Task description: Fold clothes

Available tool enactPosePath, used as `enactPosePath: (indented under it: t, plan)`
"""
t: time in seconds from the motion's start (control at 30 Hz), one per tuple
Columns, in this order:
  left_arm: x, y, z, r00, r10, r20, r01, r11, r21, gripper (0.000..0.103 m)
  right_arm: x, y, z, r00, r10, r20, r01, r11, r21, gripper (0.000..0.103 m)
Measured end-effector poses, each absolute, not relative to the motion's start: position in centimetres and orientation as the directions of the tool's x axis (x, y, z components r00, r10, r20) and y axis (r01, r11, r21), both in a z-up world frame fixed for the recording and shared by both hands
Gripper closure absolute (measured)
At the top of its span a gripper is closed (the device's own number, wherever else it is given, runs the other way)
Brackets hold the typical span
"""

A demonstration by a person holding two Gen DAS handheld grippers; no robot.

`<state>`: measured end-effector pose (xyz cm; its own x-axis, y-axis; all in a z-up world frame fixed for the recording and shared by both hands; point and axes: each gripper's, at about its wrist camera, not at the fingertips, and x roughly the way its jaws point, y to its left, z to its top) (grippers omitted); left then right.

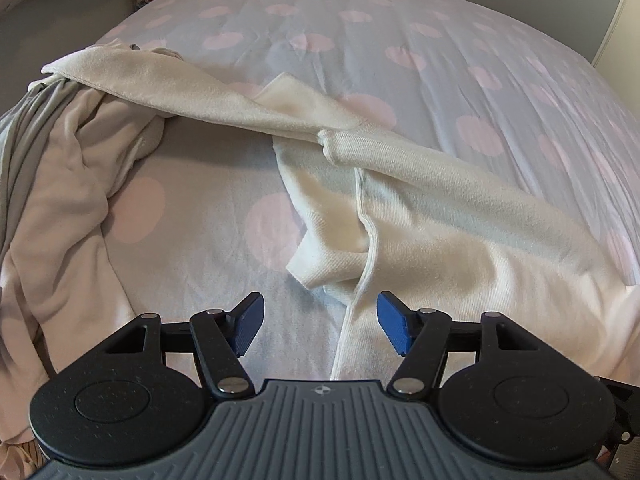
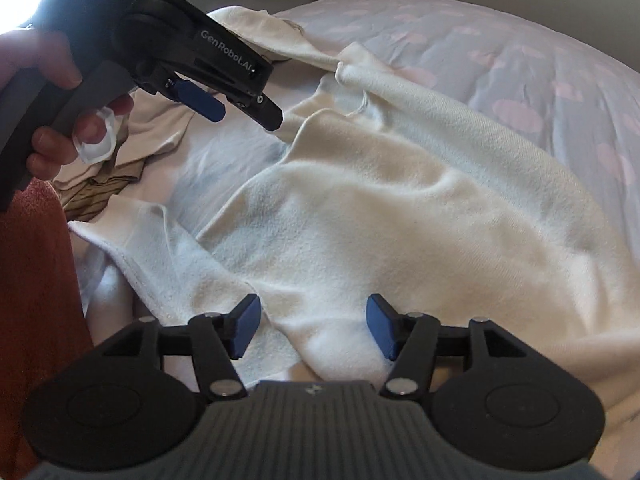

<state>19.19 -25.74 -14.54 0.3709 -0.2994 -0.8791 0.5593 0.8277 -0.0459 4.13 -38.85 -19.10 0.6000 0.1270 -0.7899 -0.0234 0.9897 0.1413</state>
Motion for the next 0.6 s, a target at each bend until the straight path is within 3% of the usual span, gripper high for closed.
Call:
enactPosePath:
  t: [0.1,0.13,0.17,0.33,0.6]
  plan:
    - [18.9,-25.7,-14.5,0.373,-0.296,-0.88,0.568,0.823,-0.036,0.041,4.7,-38.9,-19.8,0.568,0.076,-0.819,0.003,0.995,0.095,0.068]
    - [18.8,-25.6,-14.3,0.375,-0.295,-0.879,0.568,0.822,-0.034,0.041,4.7,-39.1,-19.8,0.57,0.074,-0.819,0.013,0.995,0.098,0.086]
    - [18.7,-25.5,-14.1,0.378,-0.297,-0.877,0.568,0.823,-0.034,0.041,4.7,-39.5,-19.7,0.574,0.076,-0.815,0.027,0.993,0.112,0.096]
    - [18.1,-24.9,-13.0,0.4,-0.307,-0.864,0.56,0.828,-0.035,0.041,3.5,-41.3,-17.6,0.642,0.048,-0.765,0.088,0.987,0.135,0.097]
    - [16.8,-24.1,-12.0,0.397,-0.326,-0.858,0.56,0.826,-0.055,0.041,0.9,-49.7,-12.7,0.684,-0.269,-0.678,0.342,0.939,-0.029,0.098]
